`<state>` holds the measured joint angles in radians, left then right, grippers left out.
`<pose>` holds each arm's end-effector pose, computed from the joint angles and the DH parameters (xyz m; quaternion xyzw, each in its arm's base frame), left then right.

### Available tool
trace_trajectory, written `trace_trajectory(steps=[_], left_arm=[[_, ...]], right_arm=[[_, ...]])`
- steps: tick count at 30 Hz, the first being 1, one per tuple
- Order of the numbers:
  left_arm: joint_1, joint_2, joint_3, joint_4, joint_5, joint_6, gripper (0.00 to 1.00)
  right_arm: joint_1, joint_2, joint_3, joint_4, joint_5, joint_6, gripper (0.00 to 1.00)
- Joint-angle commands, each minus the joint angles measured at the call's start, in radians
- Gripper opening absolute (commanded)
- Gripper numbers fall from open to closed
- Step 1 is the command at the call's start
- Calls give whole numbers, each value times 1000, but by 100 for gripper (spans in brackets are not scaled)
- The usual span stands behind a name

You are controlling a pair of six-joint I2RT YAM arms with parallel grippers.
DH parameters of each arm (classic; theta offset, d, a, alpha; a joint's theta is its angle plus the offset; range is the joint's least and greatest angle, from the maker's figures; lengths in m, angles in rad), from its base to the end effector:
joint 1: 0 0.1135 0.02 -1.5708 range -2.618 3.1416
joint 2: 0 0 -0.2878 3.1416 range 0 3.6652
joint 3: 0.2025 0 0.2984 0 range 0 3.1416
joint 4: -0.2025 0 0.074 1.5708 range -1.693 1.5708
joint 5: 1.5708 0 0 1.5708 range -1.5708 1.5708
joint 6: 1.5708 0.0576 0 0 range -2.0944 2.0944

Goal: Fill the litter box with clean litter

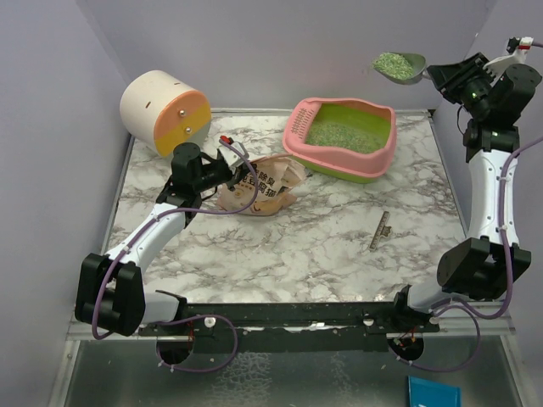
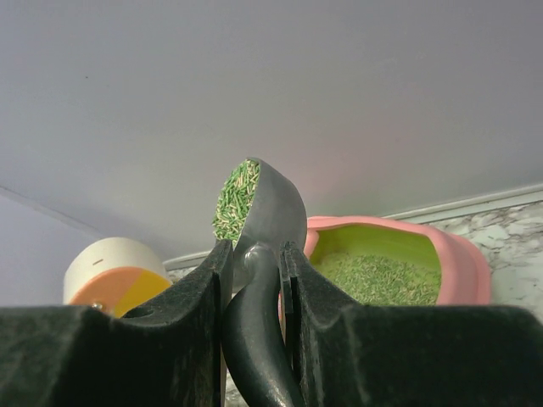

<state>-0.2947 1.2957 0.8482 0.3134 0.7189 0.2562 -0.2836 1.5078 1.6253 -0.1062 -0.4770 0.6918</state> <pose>0.3216 -0.1373 0.3024 0.4145 0.6152 -0.2766 0.6109 0.4013 -0.0894 0.4960 0.1717 0.6823 0.3027 0.6430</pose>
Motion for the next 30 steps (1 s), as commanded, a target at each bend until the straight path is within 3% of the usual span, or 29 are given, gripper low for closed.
trace_trajectory(steps=[1,13,30], left_arm=[[-9,-4,16,70,57,-22,0],[-12,3,17,70,60,-26,0],[-13,18,25,70,69,-41,0]], right_arm=[[-6,-1,65,-32,71,-93,1],[-6,-33,91,-111,160,-210,1],[-4,-99,104,-197,166,-283,1]])
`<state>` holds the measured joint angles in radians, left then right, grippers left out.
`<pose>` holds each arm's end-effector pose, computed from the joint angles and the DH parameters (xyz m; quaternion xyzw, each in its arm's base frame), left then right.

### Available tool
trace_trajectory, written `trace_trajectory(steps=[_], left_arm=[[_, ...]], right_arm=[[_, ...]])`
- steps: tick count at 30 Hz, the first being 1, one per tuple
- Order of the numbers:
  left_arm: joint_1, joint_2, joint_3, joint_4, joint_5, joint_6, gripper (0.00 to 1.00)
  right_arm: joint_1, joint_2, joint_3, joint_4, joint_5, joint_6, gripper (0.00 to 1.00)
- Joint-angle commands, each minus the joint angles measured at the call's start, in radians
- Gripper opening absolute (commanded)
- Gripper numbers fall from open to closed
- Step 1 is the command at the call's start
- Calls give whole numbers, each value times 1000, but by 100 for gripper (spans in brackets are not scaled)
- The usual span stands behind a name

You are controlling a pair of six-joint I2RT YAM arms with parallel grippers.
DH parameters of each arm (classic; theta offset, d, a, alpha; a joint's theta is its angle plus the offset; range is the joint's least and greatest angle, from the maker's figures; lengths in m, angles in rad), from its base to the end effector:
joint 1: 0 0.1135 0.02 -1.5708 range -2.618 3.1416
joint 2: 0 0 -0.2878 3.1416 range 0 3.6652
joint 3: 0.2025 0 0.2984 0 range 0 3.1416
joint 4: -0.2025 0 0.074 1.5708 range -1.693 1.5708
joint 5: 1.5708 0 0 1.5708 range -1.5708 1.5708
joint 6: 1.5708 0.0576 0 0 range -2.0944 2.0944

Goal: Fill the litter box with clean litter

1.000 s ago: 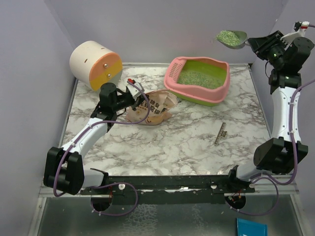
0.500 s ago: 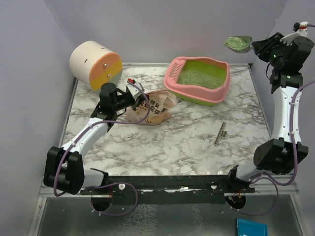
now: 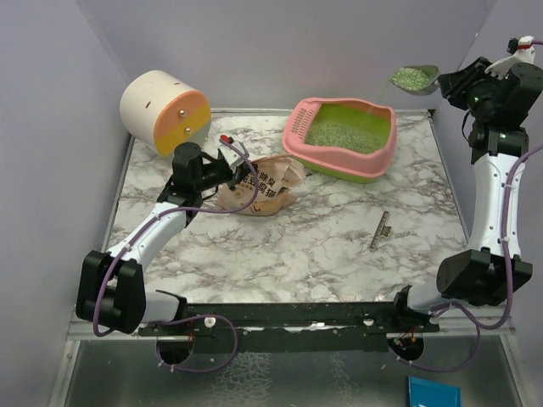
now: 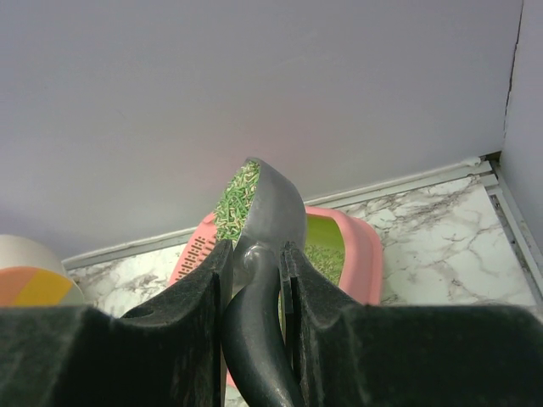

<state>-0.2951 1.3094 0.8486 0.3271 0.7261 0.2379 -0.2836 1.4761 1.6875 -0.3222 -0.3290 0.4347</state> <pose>0.3239 -0.1384 0.2997 0.4109 0.6173 -0.2848 0.6075 0.3832 -0.0923 0.5058 0.1561 0.7266 0.1713 0.6468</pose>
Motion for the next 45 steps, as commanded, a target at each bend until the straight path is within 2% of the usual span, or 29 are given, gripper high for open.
trace_trajectory(steps=[1,14,19,24,33,45], left_arm=[[-12,5,26,56,64,-24,0],[-13,13,35,56,70,-43,5],[-14,14,37,56,69,-48,13],[-15,11,38,55,60,-54,26],[-15,2,41,53,46,-61,42],[-15,-12,37,50,39,-48,43]], right_arm=[[-4,-69,41,16,18,-27,1],[-3,-88,10,-19,13,-47,1],[-3,-83,1,-27,-3,-55,1],[-2,-65,10,-46,-36,-66,1],[46,0,80,-109,-48,-115,1],[136,118,207,-205,57,-203,1]])
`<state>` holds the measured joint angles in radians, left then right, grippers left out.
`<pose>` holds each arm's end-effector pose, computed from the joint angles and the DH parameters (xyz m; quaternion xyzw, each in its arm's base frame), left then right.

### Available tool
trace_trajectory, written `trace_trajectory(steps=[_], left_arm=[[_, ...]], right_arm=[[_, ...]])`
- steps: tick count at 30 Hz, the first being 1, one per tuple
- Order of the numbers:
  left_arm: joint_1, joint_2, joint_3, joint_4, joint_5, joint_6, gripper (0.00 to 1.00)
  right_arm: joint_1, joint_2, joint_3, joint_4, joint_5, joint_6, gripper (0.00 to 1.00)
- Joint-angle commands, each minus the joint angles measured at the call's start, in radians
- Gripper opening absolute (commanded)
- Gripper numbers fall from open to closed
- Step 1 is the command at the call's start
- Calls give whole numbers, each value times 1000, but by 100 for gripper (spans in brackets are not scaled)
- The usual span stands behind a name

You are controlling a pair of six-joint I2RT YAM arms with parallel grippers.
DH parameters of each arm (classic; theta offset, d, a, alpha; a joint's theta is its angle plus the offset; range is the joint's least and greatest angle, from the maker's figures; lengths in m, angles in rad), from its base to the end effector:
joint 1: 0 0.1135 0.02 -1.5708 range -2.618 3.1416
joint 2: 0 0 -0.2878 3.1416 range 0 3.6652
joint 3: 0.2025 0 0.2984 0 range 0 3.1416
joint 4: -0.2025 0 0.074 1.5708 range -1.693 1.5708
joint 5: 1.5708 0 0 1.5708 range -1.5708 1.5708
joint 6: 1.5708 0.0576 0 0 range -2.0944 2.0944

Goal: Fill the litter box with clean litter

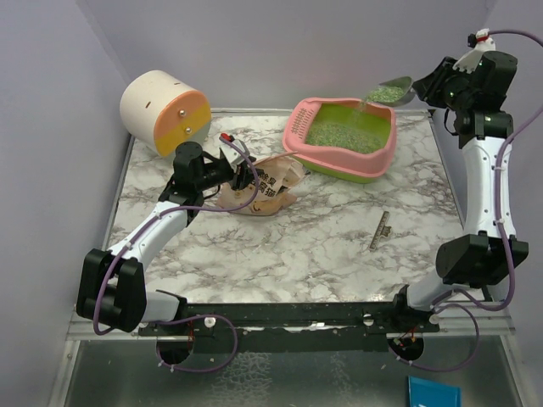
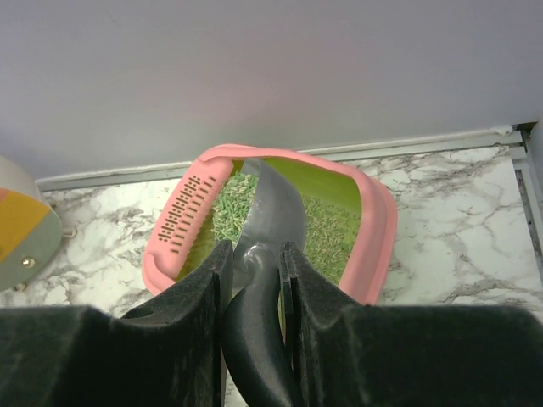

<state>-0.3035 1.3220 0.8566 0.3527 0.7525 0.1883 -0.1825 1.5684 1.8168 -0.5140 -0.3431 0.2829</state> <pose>0.3247 -0.1429 0.3018 0.4063 0.6132 -0.3093 0.6028 0.4083 -0.0557 0.4977 0.0797 0.7857 0.1655 0.5908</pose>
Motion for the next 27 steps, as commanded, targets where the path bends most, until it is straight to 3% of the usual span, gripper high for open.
trace_trajectory(steps=[1,17,27], left_arm=[[-6,-25,30,25,13,2,43],[-7,-38,25,24,8,8,43],[-8,-36,27,22,8,11,44]], right_arm=[[44,37,88,-23,89,-60,1],[164,137,198,-98,297,-169,1],[377,187,255,-130,583,-369,1]])
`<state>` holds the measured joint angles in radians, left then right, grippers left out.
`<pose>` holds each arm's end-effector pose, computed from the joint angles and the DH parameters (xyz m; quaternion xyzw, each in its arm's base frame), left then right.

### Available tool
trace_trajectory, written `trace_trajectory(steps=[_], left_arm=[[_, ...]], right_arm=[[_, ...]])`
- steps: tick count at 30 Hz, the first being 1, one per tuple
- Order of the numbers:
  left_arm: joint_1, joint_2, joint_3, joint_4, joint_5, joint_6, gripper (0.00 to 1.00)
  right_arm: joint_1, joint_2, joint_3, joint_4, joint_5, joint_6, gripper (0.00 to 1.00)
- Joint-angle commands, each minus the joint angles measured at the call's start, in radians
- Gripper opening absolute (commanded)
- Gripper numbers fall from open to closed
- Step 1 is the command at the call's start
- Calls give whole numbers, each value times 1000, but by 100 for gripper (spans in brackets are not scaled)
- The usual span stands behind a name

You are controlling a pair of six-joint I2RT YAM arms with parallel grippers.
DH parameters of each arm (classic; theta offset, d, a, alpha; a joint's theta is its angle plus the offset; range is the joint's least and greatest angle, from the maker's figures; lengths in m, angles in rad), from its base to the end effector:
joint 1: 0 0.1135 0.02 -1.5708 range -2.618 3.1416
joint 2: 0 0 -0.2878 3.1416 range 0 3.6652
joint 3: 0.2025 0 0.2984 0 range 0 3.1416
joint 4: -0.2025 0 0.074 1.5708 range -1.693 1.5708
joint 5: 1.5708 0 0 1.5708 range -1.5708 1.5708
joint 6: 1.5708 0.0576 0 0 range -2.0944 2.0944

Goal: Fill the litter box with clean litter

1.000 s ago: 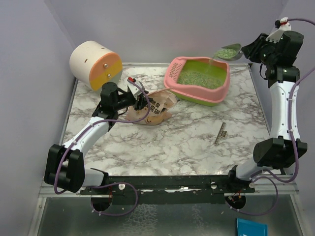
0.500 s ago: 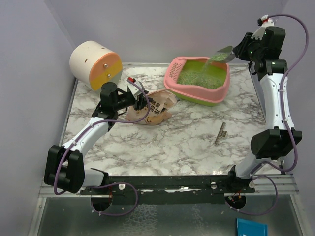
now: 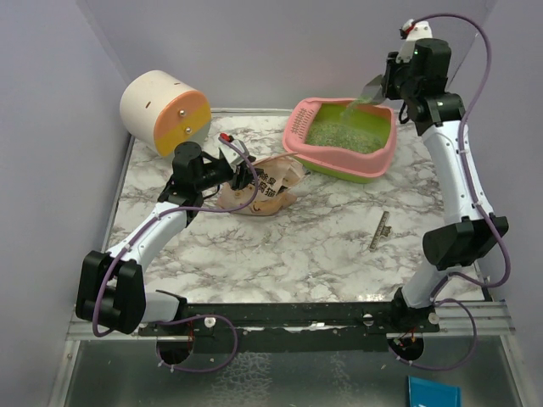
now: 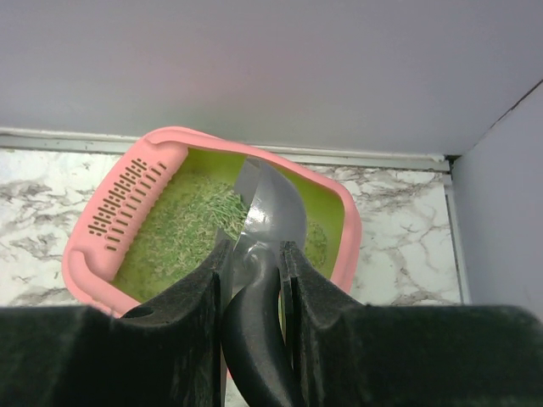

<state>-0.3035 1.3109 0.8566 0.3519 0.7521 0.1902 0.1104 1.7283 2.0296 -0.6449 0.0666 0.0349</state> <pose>0.3227 -0.1423 0.3054 0.4073 0.6094 -0.3075 0.6067 0.4479 0.0458 0.4975 -0.0117 0.8173 0.0146 0.5760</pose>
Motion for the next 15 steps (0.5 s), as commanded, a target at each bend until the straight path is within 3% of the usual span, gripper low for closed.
trace_trajectory(steps=[1,10,15], left_arm=[[-7,-24,26,22,9,9,44],[-7,-25,25,18,2,13,44],[-6,-33,25,16,-10,21,42]], right_arm=[[107,33,43,1,204,-144,1],[253,32,-46,88,400,-348,1],[259,-10,-73,68,308,-289,1]])
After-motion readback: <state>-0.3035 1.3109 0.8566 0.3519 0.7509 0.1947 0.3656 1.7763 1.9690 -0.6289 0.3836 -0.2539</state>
